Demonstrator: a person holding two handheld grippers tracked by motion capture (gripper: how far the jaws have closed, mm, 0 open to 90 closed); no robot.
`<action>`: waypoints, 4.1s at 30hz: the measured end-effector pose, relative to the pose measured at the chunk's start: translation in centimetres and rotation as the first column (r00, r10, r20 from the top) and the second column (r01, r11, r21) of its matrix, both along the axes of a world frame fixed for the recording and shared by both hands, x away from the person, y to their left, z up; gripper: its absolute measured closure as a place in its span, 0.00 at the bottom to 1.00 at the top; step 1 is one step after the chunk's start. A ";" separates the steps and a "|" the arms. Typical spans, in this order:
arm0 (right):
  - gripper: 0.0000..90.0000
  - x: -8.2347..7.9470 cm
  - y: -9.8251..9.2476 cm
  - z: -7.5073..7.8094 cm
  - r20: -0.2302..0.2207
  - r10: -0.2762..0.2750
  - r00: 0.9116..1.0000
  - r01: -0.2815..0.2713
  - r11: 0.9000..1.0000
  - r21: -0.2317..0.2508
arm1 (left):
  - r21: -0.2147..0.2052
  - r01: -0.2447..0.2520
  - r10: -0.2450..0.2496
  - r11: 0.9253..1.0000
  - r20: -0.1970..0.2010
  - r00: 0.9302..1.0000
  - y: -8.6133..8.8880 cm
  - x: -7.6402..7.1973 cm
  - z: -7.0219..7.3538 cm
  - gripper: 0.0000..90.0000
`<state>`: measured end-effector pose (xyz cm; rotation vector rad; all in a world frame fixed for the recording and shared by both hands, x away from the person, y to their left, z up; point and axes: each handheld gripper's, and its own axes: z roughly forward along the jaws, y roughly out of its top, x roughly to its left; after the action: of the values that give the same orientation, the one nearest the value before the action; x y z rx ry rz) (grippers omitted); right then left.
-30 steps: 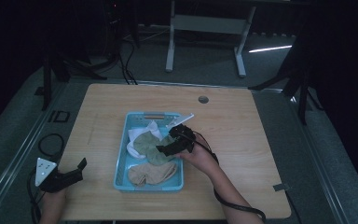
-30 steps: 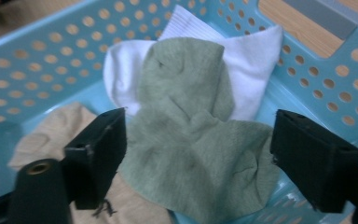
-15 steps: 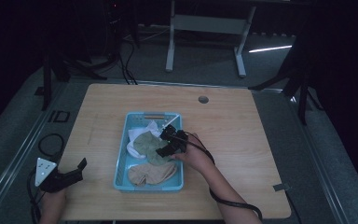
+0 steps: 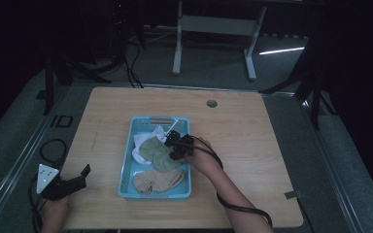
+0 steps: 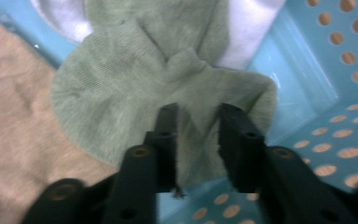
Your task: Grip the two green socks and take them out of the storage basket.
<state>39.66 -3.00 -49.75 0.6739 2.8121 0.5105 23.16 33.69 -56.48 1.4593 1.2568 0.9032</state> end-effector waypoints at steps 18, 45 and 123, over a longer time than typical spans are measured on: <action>0.68 0.4 0.2 1.2 0.008 -0.037 0.999 0.037 0.998 0.050 | -0.001 -0.001 0.001 1.000 -0.001 1.000 0.0 0.0 0.0 0.00; 1.00 -0.2 -0.5 3.8 0.047 -0.051 0.998 0.047 0.995 0.089 | 0.003 -0.001 0.001 1.000 -0.003 1.000 0.0 0.0 0.0 0.00; 0.75 2.6 -22.2 -0.9 -0.027 -0.481 0.876 0.474 0.851 0.226 | 0.012 -0.003 0.003 1.000 -0.005 1.000 -0.1 0.0 0.0 0.00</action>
<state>42.28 -25.21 -50.60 1.3512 2.4364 0.7341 23.15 33.62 -56.46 1.4700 1.2593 0.9110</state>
